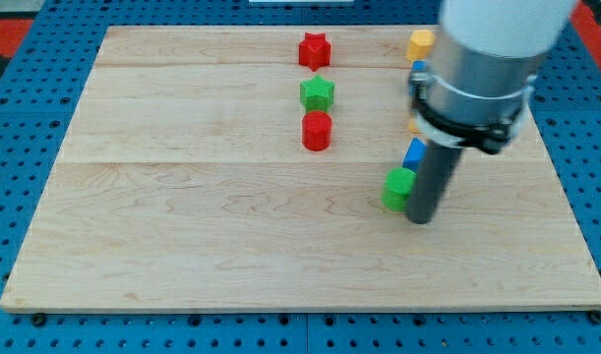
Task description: Push green circle below red circle
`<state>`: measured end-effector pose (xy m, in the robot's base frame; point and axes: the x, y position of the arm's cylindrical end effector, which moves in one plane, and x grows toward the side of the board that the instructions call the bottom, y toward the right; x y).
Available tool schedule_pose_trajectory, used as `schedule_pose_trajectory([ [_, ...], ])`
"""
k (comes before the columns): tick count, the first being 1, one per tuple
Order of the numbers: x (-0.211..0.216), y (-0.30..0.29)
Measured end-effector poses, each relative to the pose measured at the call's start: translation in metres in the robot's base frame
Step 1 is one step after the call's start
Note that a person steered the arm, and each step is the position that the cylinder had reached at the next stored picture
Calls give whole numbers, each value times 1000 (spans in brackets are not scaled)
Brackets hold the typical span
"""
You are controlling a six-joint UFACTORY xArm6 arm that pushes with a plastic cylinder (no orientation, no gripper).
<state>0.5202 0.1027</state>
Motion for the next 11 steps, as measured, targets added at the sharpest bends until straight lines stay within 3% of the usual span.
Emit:
schedule_pose_trajectory([
  [1, -2, -41],
  [2, 1, -32],
  [5, -16, 48],
  [8, -41, -50],
  [11, -53, -50],
])
